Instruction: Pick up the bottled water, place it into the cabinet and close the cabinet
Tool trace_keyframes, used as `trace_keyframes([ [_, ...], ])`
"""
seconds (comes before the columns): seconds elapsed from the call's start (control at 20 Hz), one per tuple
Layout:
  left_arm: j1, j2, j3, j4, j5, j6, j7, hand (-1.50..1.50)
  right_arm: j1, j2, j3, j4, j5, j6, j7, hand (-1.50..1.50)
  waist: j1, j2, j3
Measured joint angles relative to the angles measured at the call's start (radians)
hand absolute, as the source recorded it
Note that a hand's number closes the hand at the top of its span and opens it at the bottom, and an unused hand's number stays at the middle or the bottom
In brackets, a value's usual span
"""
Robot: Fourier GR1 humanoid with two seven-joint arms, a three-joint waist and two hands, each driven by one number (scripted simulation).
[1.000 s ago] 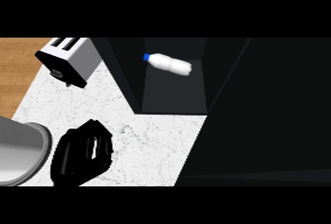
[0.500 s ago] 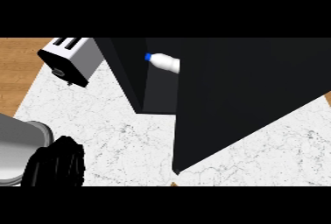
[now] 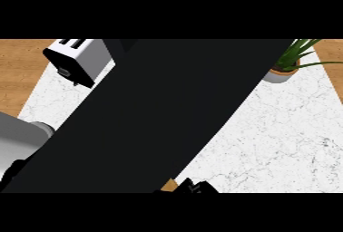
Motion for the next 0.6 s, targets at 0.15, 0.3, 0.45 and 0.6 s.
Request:
trace_keyframes([
  [0.15,0.023,0.017,0.019,-0.003,0.013,-0.033,-0.005,1.5,-0.104,0.081,-0.097,0.167,-0.063,-0.03,-0.03,1.5,0.005,0.004,0.001],
  [0.3,0.044,0.038,0.044,-0.016,0.024,-0.062,-0.007,1.5,-0.192,0.121,-0.201,0.323,-0.167,-0.019,-0.082,1.5,0.005,0.006,0.002],
  [0.45,0.076,0.054,0.072,-0.024,0.036,-0.093,-0.014,1.5,-0.251,0.14,-0.29,0.471,-0.276,0.023,-0.147,1.5,0.003,0.006,0.003],
  [0.6,0.09,0.066,0.101,-0.026,0.056,-0.118,-0.01,1.5,-0.304,0.146,-0.398,0.625,-0.367,0.115,-0.225,1.5,-0.003,0.006,0.003],
])
